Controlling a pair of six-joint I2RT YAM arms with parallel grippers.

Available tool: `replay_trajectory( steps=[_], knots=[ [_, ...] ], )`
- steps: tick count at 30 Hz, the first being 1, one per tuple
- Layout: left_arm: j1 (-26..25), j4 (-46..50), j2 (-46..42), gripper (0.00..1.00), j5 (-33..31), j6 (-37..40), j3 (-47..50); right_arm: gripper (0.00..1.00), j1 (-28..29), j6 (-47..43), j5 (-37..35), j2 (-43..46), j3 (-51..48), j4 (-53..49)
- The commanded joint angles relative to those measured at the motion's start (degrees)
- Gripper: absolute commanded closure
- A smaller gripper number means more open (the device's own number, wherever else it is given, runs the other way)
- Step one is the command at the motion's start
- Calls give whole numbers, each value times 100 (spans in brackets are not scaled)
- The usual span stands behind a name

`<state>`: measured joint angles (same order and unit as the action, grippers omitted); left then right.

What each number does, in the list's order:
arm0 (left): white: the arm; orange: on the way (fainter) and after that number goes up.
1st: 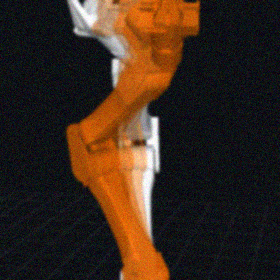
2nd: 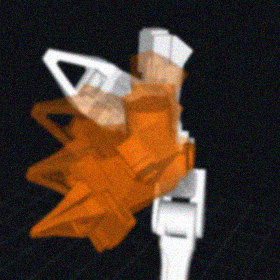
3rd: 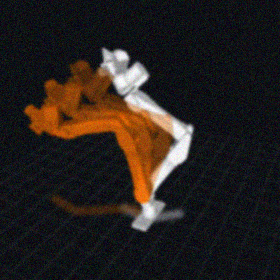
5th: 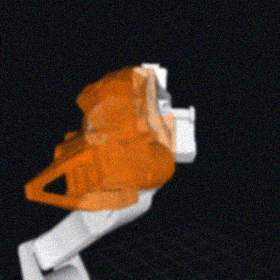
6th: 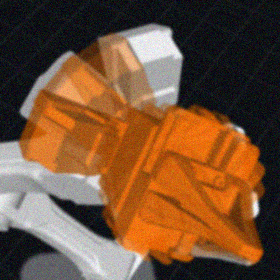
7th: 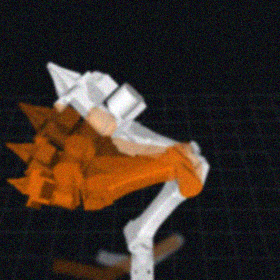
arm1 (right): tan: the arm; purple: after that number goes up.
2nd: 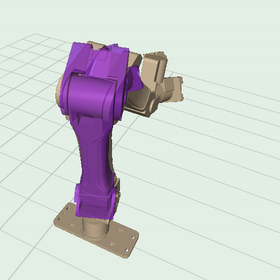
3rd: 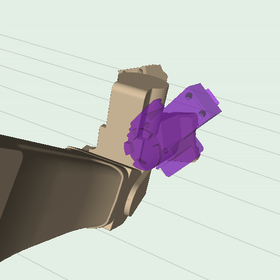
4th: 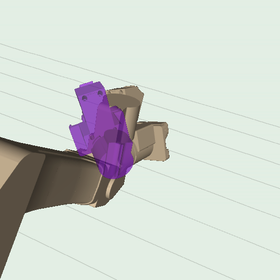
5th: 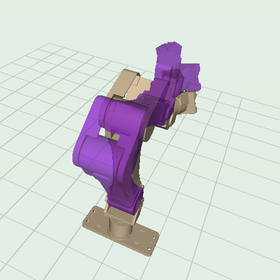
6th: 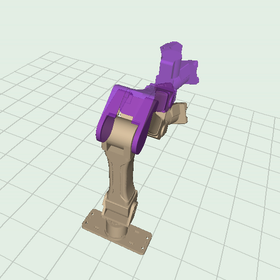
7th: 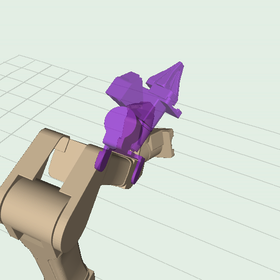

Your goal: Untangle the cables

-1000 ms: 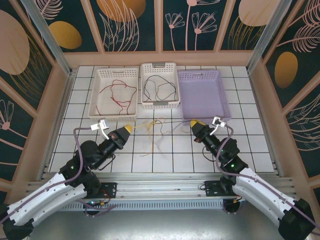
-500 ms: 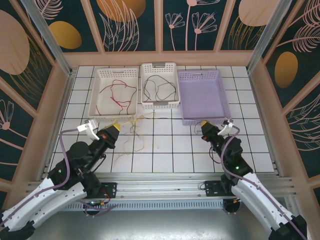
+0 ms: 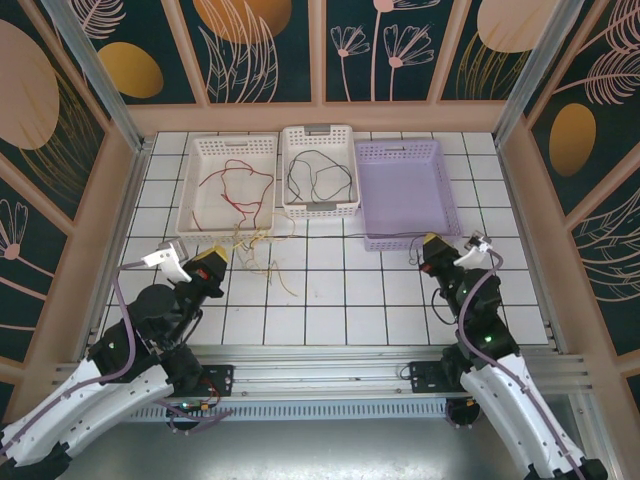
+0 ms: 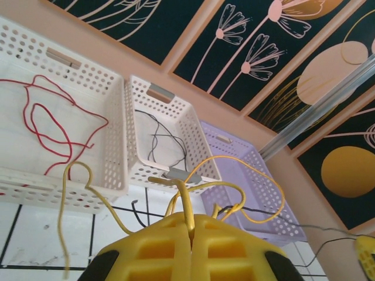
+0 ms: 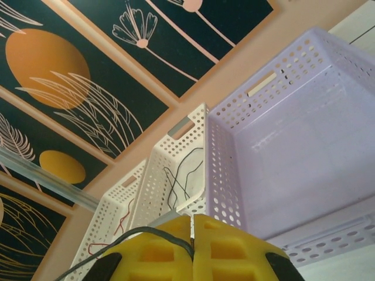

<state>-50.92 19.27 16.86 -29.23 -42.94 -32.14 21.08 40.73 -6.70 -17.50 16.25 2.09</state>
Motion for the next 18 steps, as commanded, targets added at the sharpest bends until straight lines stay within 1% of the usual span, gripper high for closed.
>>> replay_trajectory(
  steps=[1,6,14,18],
  knots=[
    [21,232,-63,100,-303,296,-203,100,-82,-234,-353,127,421,-435],
    [20,417,-82,100,-485,418,-214,100,-130,-329,-847,267,850,-942],
    [21,517,-104,100,-648,550,-144,100,-137,-555,-1236,325,1376,-1423],
    [25,478,-71,100,-667,587,-131,100,-139,-606,-1575,329,1784,-1713]
  ],
)
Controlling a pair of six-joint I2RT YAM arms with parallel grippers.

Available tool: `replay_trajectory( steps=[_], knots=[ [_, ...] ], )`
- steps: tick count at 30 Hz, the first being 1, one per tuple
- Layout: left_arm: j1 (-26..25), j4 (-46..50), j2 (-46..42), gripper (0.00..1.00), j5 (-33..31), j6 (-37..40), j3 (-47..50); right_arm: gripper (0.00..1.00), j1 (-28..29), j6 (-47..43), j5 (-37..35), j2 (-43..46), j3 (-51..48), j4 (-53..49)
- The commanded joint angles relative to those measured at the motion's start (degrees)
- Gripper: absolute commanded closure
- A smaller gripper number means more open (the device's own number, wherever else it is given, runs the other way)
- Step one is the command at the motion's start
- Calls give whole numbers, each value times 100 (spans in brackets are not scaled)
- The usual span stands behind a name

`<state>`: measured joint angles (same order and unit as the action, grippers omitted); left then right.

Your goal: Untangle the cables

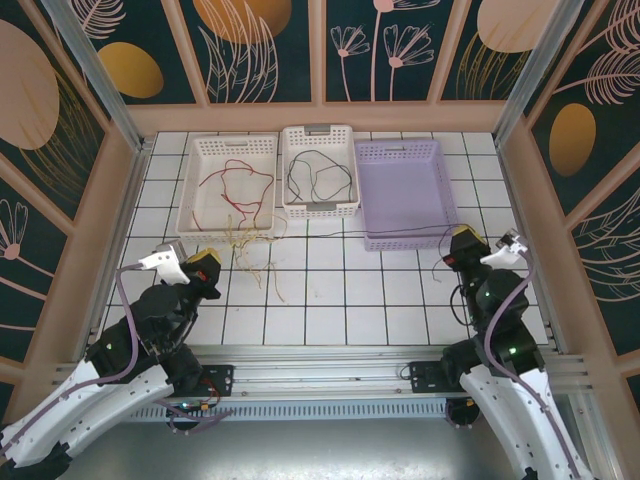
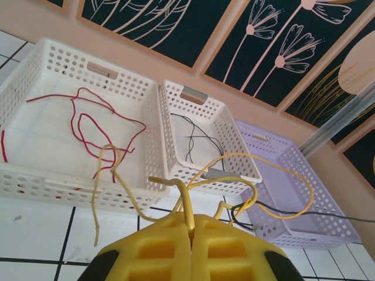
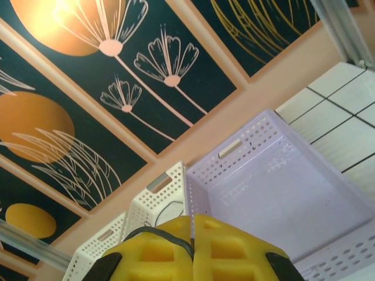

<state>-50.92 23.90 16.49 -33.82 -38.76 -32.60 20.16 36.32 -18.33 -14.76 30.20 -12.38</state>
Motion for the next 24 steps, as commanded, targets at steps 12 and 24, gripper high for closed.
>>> replay_trajectory(
  steps=[12,24],
  knots=[
    [21,68,213,100,-280,194,-119,100,-44,-386,-119,-295,1542,-614],
    [21,141,332,100,-311,179,-141,100,-39,-662,92,-611,2789,-646]
  ],
)
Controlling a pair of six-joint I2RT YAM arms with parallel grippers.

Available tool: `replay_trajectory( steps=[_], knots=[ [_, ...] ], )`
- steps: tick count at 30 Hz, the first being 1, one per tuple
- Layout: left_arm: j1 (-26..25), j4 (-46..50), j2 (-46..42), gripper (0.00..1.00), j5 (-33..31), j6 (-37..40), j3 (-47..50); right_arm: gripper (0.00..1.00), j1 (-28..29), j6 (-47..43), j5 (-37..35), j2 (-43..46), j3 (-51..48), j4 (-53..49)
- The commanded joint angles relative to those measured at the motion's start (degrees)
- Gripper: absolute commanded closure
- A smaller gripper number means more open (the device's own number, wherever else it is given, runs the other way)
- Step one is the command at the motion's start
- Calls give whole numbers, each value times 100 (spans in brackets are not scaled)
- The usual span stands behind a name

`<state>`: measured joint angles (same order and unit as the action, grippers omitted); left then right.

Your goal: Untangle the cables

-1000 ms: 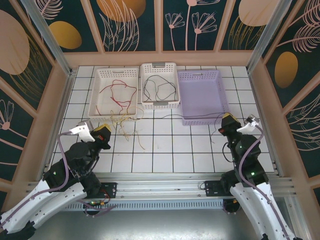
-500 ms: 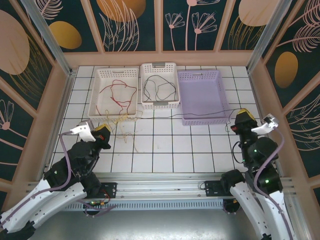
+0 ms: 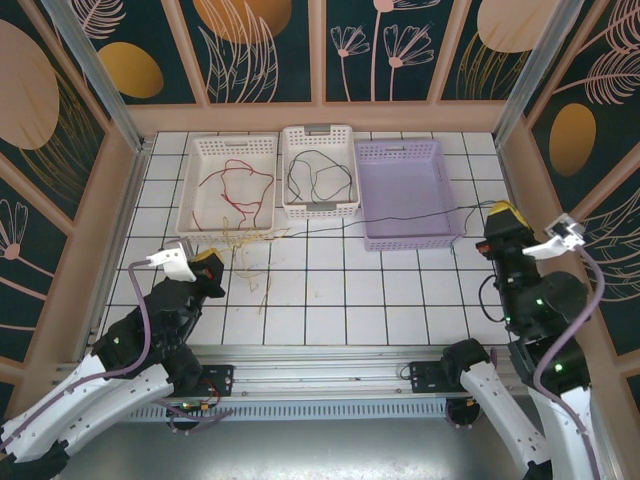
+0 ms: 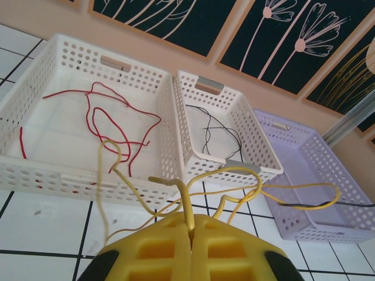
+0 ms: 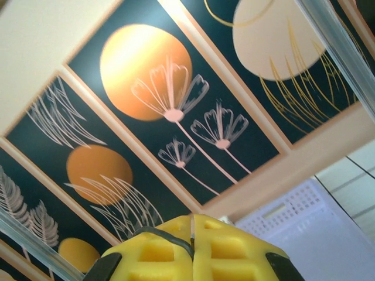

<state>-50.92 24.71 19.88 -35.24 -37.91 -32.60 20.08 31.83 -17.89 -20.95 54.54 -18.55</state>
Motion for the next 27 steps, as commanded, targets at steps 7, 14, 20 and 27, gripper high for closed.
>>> replay_trajectory(
  steps=[7,14,20,27],
  knots=[
    [24,34,133,100,-127,114,-156,100,-8,-323,76,-50,695,-129],
    [25,37,150,100,-122,115,-158,100,3,-392,331,-237,943,-153],
    [23,-55,169,100,1,104,-98,100,3,-556,1212,-553,1115,-172],
    [22,-618,212,100,557,14,157,100,1,-184,3064,-1103,191,523]
  ],
)
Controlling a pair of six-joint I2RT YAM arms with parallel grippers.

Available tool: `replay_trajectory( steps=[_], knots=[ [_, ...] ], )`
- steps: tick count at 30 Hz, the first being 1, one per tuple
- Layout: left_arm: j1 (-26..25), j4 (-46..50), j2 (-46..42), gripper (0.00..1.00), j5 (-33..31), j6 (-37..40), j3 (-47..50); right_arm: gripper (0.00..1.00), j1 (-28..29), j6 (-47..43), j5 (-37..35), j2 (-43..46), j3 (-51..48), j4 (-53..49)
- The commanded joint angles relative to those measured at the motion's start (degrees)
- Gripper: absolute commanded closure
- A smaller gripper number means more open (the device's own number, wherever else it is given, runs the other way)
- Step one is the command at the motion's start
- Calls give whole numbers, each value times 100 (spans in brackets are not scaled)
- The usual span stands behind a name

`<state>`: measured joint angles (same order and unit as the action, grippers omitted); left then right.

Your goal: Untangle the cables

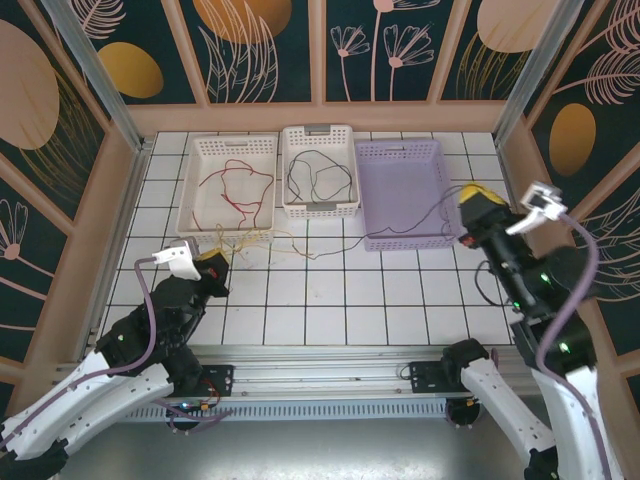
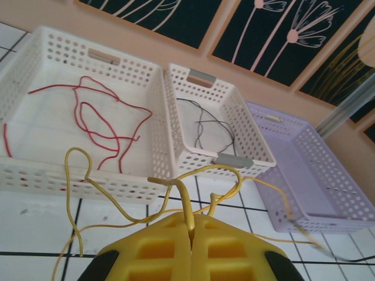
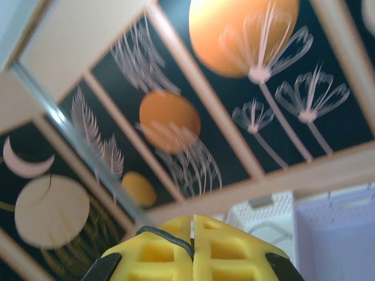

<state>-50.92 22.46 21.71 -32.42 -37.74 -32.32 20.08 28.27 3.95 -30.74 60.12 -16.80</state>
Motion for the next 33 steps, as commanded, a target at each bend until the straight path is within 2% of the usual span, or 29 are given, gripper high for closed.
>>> replay_trajectory(
  steps=[1,4,8,10,13,17,19,27,33],
  knots=[
    [26,-502,36,100,370,-23,189,100,5,230,941,-117,-528,491],
    [28,-758,95,100,530,-108,347,100,3,435,1389,-229,-906,879],
    [26,-1085,266,100,731,-199,484,100,55,884,2811,-566,-1605,1959],
    [21,-1190,371,100,810,-219,490,100,180,969,3157,-809,-1844,2254],
    [28,-1331,490,100,912,-238,489,100,695,653,2887,-1150,-1987,2168],
    [24,-1478,579,100,993,-289,509,100,1754,-9,1757,-1786,-2006,1703],
    [24,-1514,612,100,1018,-309,494,100,2054,-87,1382,-2204,-2027,1635],
    [22,-1525,567,100,1132,-414,523,100,2607,-32,597,-3684,-2276,1938],
    [26,-1586,525,100,1215,-518,642,98,2935,68,546,-4291,-2485,2640]
  ],
)
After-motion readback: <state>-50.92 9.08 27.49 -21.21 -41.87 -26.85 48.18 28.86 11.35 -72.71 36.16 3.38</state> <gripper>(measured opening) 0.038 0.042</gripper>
